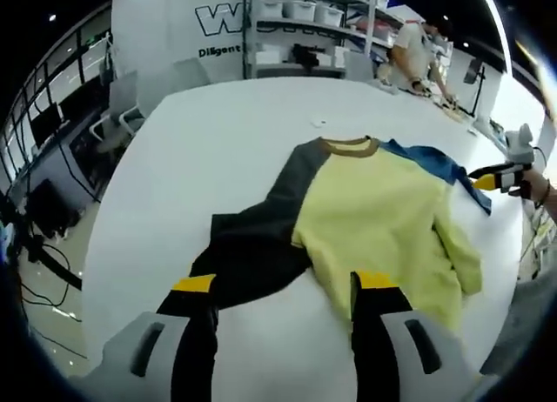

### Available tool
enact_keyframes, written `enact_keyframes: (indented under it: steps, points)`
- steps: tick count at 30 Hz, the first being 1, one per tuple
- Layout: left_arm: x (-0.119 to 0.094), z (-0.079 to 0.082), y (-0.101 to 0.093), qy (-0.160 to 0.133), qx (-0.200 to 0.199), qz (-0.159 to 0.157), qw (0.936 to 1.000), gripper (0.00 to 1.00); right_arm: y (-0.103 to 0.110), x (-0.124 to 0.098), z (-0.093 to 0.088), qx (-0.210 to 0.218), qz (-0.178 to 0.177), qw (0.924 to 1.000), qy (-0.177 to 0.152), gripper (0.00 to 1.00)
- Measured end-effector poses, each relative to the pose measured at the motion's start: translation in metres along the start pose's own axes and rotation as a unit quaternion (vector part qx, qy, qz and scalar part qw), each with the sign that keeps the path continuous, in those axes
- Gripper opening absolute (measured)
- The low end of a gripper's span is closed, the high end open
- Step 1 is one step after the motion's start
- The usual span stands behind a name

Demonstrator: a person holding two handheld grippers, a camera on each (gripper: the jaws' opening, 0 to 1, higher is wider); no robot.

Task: Fold the garment on the visible template until the final outline fits inside the template.

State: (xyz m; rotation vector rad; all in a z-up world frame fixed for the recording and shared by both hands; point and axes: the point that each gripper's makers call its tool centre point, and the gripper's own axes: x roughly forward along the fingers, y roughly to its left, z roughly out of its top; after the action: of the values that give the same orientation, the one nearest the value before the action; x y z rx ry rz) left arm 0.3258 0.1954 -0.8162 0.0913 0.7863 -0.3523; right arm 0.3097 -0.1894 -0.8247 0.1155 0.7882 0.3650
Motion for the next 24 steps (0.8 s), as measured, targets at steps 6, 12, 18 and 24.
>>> enact_keyframes:
  steps: [6,12,18,24]
  points:
    - [-0.01,0.0,-0.014,-0.018,0.005,-0.017,0.9997,0.7,0.032,-0.005,-0.008,-0.018,0.028,0.9994,0.004,0.77]
    - [-0.02,-0.012,-0.032,-0.007,0.039,-0.025,0.9989,0.74,0.064,-0.004,-0.017,-0.035,0.06,0.9976,0.009,0.82]
    - [-0.029,-0.019,-0.046,-0.002,0.05,-0.041,0.9979,0.76,0.099,-0.005,-0.026,-0.046,0.087,0.9951,0.01,0.82]
    - [-0.04,-0.022,-0.055,-0.008,0.05,-0.043,0.9978,0.78,0.121,-0.005,-0.036,-0.066,0.103,0.9924,0.015,0.78]
